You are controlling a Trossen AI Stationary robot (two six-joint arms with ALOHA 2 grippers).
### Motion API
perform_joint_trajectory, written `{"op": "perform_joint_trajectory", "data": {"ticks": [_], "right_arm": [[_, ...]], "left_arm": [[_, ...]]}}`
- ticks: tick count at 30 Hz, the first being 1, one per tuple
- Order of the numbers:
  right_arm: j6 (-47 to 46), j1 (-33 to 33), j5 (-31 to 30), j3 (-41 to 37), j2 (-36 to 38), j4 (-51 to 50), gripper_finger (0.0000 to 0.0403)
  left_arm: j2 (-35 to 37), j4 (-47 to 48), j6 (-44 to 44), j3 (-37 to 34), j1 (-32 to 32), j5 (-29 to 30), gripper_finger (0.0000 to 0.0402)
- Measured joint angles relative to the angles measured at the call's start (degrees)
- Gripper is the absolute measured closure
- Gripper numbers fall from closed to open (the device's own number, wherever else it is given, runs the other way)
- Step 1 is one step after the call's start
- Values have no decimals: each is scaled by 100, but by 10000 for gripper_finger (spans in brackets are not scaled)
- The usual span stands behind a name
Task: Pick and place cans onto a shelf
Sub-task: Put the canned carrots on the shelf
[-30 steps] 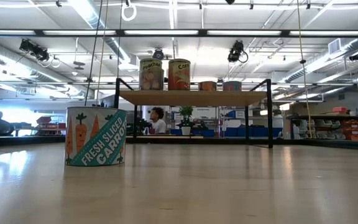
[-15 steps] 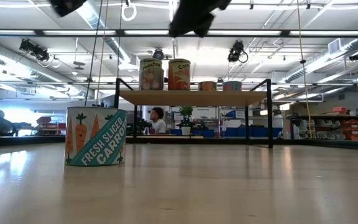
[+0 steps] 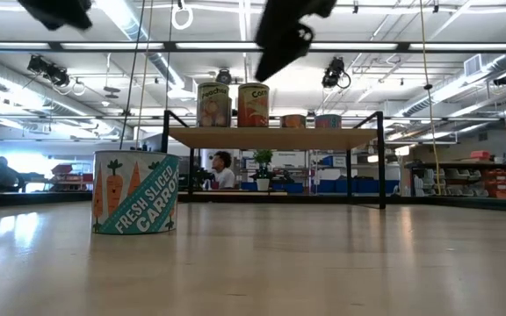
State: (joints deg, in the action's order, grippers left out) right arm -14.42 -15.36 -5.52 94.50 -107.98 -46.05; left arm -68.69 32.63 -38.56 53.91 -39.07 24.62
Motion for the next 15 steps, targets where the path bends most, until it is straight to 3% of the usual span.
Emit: {"op": "perform_joint_trajectory", "data": {"ticks": [5, 15], "right_arm": [[-558, -25, -271, 2, 468, -706, 12], [-1119, -438, -672, 2, 1015, -1149, 10]], "left_arm": [[-812, -97, 381, 2, 373, -304, 68], [-2264, -400, 465, 2, 682, -819, 47]]}}
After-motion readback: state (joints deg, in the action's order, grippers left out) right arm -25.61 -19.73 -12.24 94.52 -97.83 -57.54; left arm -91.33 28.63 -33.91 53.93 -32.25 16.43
